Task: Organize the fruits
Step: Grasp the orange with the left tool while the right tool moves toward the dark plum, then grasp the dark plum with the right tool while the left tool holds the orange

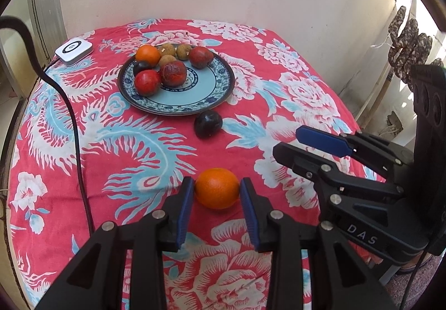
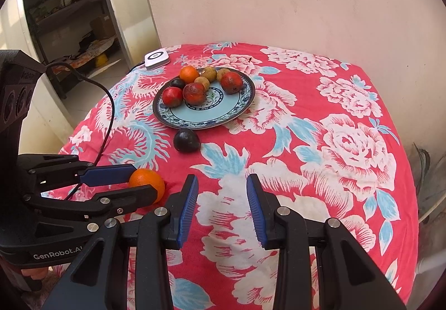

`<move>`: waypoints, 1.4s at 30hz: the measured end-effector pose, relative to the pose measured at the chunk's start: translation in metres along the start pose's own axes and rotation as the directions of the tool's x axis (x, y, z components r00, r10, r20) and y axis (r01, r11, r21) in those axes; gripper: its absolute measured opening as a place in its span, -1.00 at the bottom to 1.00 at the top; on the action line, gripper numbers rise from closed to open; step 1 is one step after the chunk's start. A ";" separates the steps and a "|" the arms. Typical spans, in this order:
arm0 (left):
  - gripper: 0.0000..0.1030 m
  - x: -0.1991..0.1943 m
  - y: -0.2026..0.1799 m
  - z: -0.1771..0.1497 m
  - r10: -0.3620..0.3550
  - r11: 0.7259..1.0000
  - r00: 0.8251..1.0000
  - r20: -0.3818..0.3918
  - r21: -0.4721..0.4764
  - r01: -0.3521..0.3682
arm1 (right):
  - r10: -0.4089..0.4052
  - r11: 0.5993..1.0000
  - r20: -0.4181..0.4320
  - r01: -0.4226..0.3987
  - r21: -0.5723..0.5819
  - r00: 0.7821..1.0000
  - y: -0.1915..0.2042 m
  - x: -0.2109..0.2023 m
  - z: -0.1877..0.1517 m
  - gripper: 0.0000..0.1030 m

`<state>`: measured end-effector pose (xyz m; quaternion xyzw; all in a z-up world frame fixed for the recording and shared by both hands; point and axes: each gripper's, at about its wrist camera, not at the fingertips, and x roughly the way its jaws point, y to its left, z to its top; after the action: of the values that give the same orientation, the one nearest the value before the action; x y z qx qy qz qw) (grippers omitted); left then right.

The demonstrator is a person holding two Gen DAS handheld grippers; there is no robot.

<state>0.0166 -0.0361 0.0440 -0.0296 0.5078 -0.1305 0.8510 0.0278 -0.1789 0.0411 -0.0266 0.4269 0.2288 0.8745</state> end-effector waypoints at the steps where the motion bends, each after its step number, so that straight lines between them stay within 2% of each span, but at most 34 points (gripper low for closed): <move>1: -0.31 0.000 0.000 0.000 -0.003 1.000 1.000 0.000 -0.001 0.003 | 0.000 1.000 0.000 0.000 0.000 1.000 0.000 0.000 0.000 -0.28; 14: -0.32 -0.011 0.020 0.006 0.010 0.998 0.999 0.039 -0.064 -0.007 | 0.009 1.000 -0.012 -0.009 -0.011 1.000 0.004 0.008 0.002 -0.28; 27: -0.32 -0.017 0.057 0.011 0.121 0.984 0.989 0.080 -0.143 -0.109 | 0.049 0.998 -0.036 -0.050 -0.042 0.998 0.028 0.032 0.020 -0.28; 42: -0.32 -0.013 0.071 0.011 0.117 0.979 0.990 0.080 -0.179 -0.101 | 0.031 0.999 -0.075 -0.034 -0.040 0.997 0.036 0.062 0.034 -0.28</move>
<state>0.0342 0.0346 0.0479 -0.0820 0.4791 -0.0373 0.8731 0.0707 -0.1145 0.0212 -0.0461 0.4549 0.2505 0.8533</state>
